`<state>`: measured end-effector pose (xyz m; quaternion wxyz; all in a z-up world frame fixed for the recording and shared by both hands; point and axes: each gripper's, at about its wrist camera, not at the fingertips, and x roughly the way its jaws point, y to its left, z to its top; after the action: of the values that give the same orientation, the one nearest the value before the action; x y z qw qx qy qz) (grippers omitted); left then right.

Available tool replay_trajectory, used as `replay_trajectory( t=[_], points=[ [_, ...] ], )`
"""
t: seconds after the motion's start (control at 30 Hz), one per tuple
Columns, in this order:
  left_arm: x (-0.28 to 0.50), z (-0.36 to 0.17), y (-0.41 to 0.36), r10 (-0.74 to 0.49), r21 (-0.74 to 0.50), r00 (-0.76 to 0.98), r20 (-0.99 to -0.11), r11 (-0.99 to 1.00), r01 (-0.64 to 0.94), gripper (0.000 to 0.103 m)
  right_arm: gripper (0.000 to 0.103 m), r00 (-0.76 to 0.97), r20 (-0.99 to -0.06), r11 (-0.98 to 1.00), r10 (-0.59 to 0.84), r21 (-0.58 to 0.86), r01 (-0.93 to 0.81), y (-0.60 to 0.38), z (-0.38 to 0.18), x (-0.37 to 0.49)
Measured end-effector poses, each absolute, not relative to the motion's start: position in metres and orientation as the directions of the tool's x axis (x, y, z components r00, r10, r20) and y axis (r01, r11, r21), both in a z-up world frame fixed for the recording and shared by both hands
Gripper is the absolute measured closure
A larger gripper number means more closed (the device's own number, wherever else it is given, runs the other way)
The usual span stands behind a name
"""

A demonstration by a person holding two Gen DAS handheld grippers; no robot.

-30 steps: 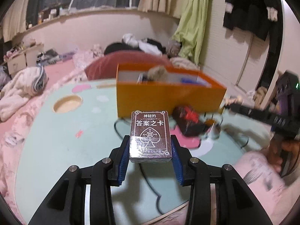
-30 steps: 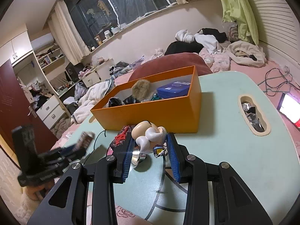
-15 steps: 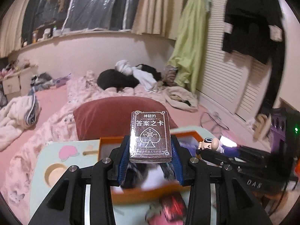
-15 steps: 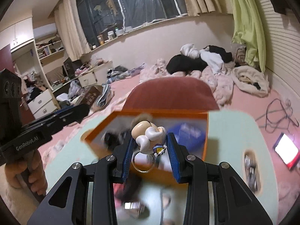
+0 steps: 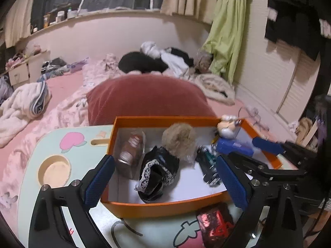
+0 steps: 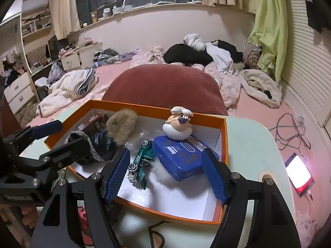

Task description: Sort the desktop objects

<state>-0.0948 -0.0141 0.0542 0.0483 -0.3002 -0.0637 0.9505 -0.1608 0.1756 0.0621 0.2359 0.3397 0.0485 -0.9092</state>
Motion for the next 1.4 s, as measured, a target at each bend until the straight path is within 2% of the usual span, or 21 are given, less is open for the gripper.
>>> replay_trajectory(
  t=[0.17,0.3,0.47,0.67,0.7,0.77,0.83,0.87,1.4],
  points=[
    [-0.066,0.074,-0.016,0.128,-0.158,-0.854,-0.504,-0.986,-0.054,0.005,0.032,-0.696,-0.562,-0.88,-0.446,0.132,0.457,0.197,0.078,-0.142],
    [-0.036,0.071,-0.014,0.135,-0.156,-0.83,-0.542,-0.986,-0.059,0.001,0.032,-0.694,-0.538,-0.86,-0.479,0.126,0.495,0.199,0.084,-0.113],
    [-0.004,0.041,-0.011,0.131,-0.132,-0.772,-0.622,-0.989,-0.061,0.001,0.032,-0.633,-0.589,-0.821,-0.503,0.096,0.563,0.207,0.064,-0.066],
    [-0.004,-0.001,-0.004,0.085,-0.065,-0.653,-0.752,-0.996,-0.056,0.001,0.032,-0.569,-0.673,-0.805,-0.472,0.067,0.589,0.214,0.028,-0.048],
    [-0.002,-0.004,0.0,0.047,-0.018,-0.664,-0.746,-0.999,-0.049,0.0,0.032,-0.552,-0.687,-0.796,-0.474,0.066,0.601,0.212,0.023,-0.046],
    [-0.001,-0.005,0.001,0.055,-0.023,-0.661,-0.748,-0.998,-0.057,0.0,0.03,-0.521,-0.732,-0.795,-0.439,0.047,0.604,0.206,0.013,-0.051],
    [-0.002,-0.006,0.002,0.05,-0.019,-0.664,-0.746,-0.998,-0.055,0.0,0.019,-0.529,-0.755,-0.813,-0.387,0.009,0.582,0.202,0.006,-0.055],
    [-0.002,-0.006,0.002,0.051,-0.02,-0.667,-0.743,-0.998,-0.054,0.0,0.017,-0.53,-0.759,-0.82,-0.379,0.01,0.572,0.202,0.004,-0.058],
    [-0.002,-0.006,0.0,0.058,-0.025,-0.683,-0.728,-0.998,-0.057,0.0,0.014,-0.531,-0.753,-0.819,-0.388,0.018,0.573,0.212,-0.002,-0.063]
  ],
)
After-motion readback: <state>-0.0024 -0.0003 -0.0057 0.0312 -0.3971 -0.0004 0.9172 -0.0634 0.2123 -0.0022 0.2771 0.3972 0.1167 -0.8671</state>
